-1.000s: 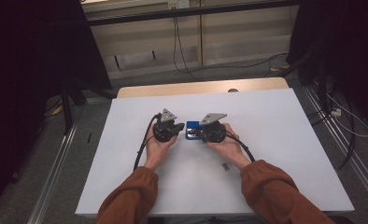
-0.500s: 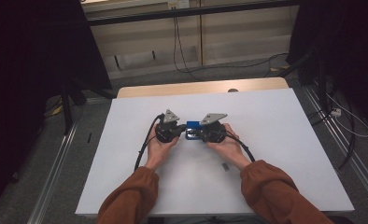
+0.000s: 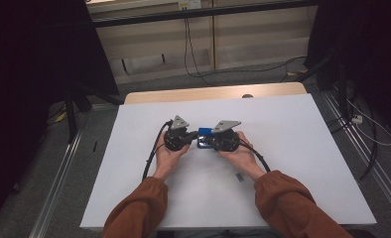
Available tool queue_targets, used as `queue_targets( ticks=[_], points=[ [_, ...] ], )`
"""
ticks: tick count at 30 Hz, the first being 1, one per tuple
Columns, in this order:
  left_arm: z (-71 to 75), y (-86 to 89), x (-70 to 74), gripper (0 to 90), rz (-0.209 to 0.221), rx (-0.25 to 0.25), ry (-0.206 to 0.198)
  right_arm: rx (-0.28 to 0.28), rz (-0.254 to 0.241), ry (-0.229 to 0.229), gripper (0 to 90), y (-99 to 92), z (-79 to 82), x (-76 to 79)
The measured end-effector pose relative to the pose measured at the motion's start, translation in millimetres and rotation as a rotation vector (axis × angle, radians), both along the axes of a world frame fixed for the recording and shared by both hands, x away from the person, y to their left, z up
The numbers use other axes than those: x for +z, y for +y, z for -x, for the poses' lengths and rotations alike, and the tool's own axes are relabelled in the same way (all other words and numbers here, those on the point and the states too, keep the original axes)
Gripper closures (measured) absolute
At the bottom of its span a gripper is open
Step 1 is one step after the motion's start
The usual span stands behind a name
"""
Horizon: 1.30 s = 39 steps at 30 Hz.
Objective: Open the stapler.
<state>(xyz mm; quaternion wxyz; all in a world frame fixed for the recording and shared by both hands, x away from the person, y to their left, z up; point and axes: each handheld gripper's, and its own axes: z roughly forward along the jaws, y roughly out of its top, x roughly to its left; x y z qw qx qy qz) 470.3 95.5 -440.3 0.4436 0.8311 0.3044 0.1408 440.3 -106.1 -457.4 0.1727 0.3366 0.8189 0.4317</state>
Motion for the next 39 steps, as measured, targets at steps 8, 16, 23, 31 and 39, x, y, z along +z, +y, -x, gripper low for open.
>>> queue_targets(
  ticks=[8,16,23,31,39],
  points=[
    [2.1,-1.6,5.3,90.0,0.022,0.008,-0.012,0.001,-0.007,0.008,90.0,-1.4,-0.5,0.1],
    [3.7,-3.2,10.0,90.0,0.025,0.007,-0.024,0.010,-0.007,0.007,90.0,-2.5,-0.4,-0.1],
    [3.4,-4.7,13.1,90.0,0.036,0.007,-0.028,0.012,-0.009,0.006,90.0,-3.0,-0.6,-0.2],
    [4.3,-6.4,16.9,90.0,0.042,0.008,-0.038,0.017,-0.006,-0.004,90.0,-3.3,-1.0,-0.9],
    [7.8,-8.9,21.7,90.0,0.057,0.006,-0.043,0.020,-0.005,-0.006,90.0,-3.4,-0.8,-1.0]
  ],
)
